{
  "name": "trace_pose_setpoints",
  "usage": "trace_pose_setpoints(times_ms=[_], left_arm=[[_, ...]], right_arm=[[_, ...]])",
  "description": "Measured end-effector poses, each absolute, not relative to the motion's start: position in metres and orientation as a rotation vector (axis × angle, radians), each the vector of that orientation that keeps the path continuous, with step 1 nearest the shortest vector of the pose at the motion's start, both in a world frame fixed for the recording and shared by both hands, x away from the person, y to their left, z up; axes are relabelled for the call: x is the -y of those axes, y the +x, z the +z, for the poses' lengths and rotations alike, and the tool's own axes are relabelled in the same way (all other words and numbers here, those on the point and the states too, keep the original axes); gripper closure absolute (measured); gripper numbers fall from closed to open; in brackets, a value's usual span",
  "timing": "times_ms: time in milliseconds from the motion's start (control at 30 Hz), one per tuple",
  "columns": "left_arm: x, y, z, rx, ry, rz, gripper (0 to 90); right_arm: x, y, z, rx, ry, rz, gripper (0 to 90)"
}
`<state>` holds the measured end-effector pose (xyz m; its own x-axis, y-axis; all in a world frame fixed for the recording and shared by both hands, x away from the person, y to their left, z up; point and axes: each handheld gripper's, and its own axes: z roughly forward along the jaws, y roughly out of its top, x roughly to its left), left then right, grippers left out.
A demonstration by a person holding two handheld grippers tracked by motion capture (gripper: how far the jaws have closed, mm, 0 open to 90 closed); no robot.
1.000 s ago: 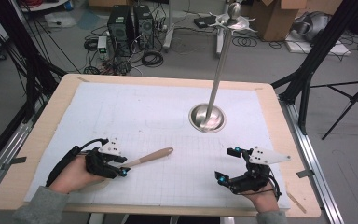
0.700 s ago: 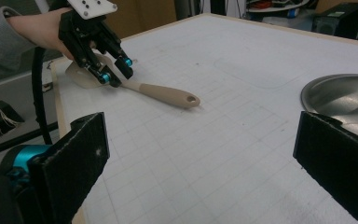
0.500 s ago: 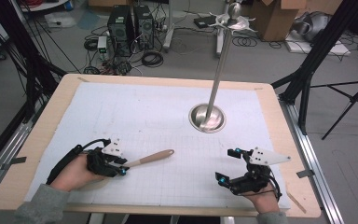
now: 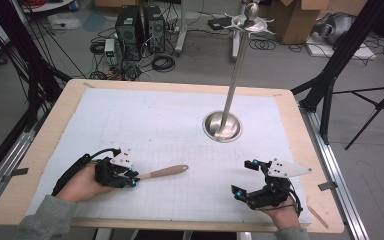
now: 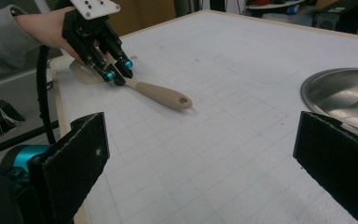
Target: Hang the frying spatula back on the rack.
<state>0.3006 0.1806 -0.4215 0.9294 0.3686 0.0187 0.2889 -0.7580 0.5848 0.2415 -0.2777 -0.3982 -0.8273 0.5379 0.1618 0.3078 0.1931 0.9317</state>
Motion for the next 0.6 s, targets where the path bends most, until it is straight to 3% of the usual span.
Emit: trace_pose_setpoints(times_ms=[600], left_arm=[[-0.1848,0.2999,-0.419,-0.502,2.48,0.15,77.6]], right_arm=[[0.2779,0.2426,-0.3974,-2.259,0.81,1.691,2.3]])
